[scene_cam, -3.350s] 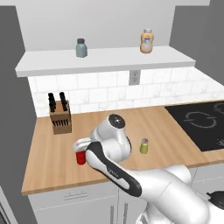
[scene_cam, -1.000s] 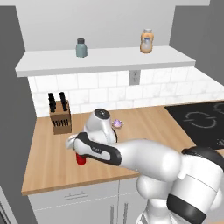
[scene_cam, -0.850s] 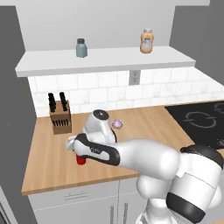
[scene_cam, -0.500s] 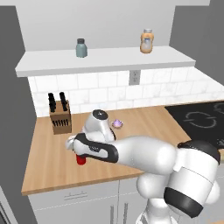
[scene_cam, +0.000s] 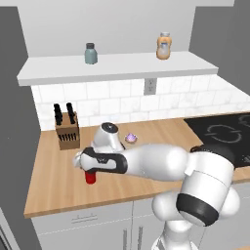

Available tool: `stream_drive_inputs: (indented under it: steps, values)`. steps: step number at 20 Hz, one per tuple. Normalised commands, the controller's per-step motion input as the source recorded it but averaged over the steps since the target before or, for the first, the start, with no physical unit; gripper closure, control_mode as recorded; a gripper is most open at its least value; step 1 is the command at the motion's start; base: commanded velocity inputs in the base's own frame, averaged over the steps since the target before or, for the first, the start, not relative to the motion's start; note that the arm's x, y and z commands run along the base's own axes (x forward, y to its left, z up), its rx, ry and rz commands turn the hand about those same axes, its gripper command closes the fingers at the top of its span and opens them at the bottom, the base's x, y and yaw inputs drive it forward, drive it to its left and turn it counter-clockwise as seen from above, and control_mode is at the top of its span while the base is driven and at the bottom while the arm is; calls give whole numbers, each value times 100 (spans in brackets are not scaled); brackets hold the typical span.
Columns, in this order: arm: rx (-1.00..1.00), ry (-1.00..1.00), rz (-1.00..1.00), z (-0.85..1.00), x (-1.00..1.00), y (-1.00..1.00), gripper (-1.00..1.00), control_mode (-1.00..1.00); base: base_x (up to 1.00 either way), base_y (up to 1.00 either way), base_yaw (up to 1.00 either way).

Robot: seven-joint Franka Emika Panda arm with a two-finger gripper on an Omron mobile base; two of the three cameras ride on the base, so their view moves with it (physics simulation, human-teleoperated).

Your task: Put the shaker and condiment bottle from the counter next to their counterparts in the cabinet.

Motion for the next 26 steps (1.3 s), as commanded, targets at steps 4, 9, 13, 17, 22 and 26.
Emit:
stream_drive_inputs:
  steps: [4,9,13,17,22,26]
  values:
    - [-1,7,0,-14,25,3,-100,-100,0,0,0]
    - [-1,10,0,-17,21,16,-100,-100,0,0,0]
    - [-1,10,0,-18,4,39,100,-100,0,0,0]
    - [0,4,0,-1,11,0,100,-100,0,0,0]
    - [0,2,0,0,1,0,100,-100,0,0,0]
    - [2,-2,0,45,0,0,100,-100,0,0,0]
